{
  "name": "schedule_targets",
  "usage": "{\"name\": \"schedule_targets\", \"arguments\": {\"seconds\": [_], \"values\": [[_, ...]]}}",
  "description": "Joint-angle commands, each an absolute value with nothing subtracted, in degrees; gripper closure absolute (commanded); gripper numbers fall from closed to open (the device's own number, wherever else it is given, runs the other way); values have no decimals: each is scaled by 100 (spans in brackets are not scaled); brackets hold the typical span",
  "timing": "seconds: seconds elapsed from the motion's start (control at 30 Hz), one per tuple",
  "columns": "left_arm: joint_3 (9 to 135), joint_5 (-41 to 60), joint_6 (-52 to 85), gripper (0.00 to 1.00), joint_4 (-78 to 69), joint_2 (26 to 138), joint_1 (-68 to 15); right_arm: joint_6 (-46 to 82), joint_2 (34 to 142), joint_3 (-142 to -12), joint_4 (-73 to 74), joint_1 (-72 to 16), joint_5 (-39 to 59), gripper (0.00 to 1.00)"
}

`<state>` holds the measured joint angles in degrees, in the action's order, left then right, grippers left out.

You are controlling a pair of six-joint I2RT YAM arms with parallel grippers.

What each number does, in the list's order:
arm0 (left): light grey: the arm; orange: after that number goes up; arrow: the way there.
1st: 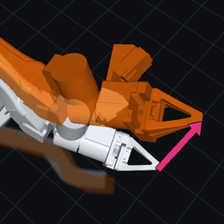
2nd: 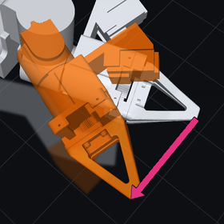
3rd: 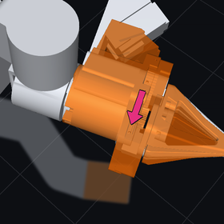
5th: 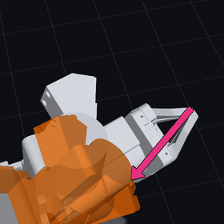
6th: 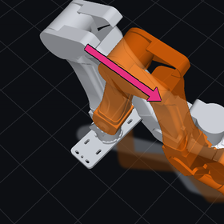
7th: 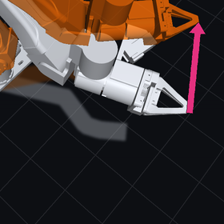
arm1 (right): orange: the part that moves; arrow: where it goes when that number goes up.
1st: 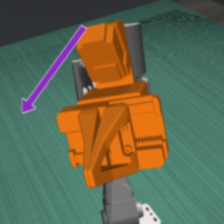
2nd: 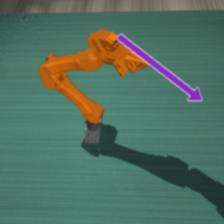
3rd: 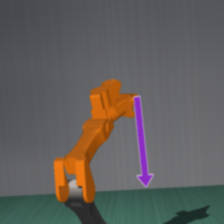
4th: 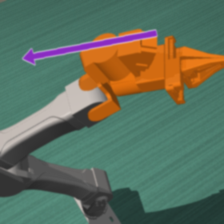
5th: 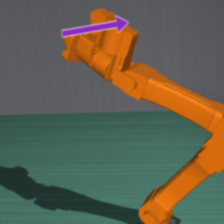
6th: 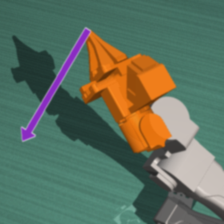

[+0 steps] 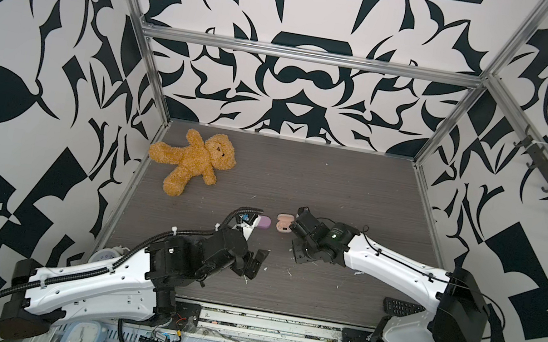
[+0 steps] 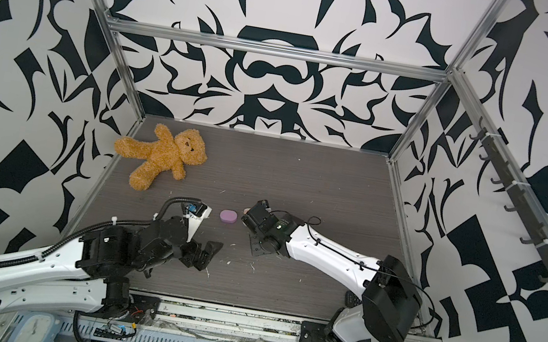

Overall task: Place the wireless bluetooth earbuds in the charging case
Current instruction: 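Carry the earbud over the open pink case while the left gripper rises away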

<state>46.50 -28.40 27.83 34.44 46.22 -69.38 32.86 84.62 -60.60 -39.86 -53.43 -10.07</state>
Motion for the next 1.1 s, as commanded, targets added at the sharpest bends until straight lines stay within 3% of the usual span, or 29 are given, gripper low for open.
{"name": "schedule_targets", "arguments": {"seconds": [0.0,0.13,0.3,0.43,0.6,0.8,1.07], "values": [[4843,-3854,1832,1,3809,4391,-6942,2951,8354,-6327,-3758,-5188,-751,100],[4509,-4570,694,1,3271,3980,-6828,2742,8483,-6517,-3545,-4982,-521,100],[3392,-4373,-706,1,1355,3183,-6536,2368,8644,-6549,-2999,-4763,-231,100],[3011,-3910,-1248,1,1129,3061,-6224,1988,8774,-6522,-2536,-4672,-65,100],[2918,-2719,-1180,1,1489,3056,-6054,1596,8972,-6436,-2097,-4506,296,100],[2830,-2091,-821,1,1515,3252,-6054,1174,9233,-6418,-1722,-4362,436,100],[2871,-2266,-337,1,1633,3599,-6038,836,9527,-6354,-1472,-4274,308,100]]}}
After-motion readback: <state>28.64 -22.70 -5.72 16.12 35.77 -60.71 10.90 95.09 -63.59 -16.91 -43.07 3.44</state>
